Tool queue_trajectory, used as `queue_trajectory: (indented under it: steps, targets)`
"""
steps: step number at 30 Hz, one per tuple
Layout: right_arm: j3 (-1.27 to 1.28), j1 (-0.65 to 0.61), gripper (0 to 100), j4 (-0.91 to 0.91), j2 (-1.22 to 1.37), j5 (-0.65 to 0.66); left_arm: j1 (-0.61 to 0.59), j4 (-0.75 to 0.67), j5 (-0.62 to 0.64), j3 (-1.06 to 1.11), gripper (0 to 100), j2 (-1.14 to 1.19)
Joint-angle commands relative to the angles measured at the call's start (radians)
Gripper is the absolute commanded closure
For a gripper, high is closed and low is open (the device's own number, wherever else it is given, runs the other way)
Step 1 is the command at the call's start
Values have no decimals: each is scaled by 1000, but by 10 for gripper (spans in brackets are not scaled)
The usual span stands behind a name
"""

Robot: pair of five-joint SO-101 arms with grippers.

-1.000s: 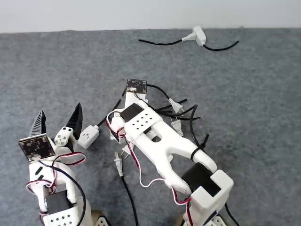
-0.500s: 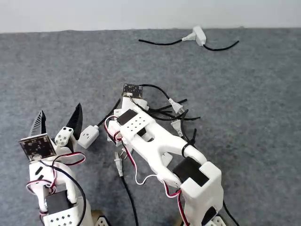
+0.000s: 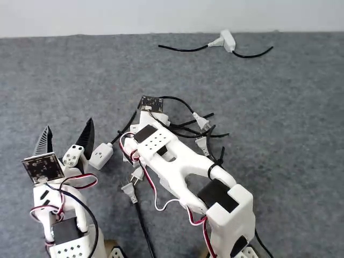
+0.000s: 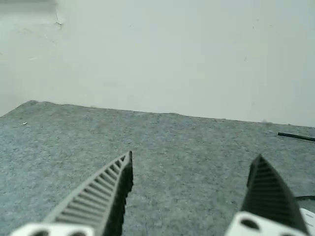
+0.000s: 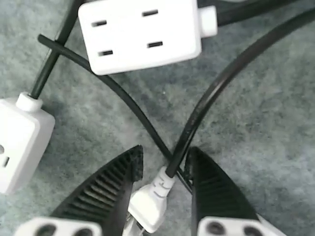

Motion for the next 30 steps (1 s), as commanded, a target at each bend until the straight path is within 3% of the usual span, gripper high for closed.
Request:
queue_trajectory:
  steps: [1,9,17,24,30]
  targets:
    - [-23,-8,868,30,-35,-5,8,-34,-9,-10,652,-11]
    - [-29,-7,863,41,-140,15,8,-48,-9,-10,652,-11]
    - [-29,-33,713,88,-231,66,5,-75,-9,7,652,-11]
    - [-28,-16,713,93,-265,71,3,-75,-9,5,652,-11]
    - [-5,-104,713,39,-202,72,-12,-75,-9,5,652,-11]
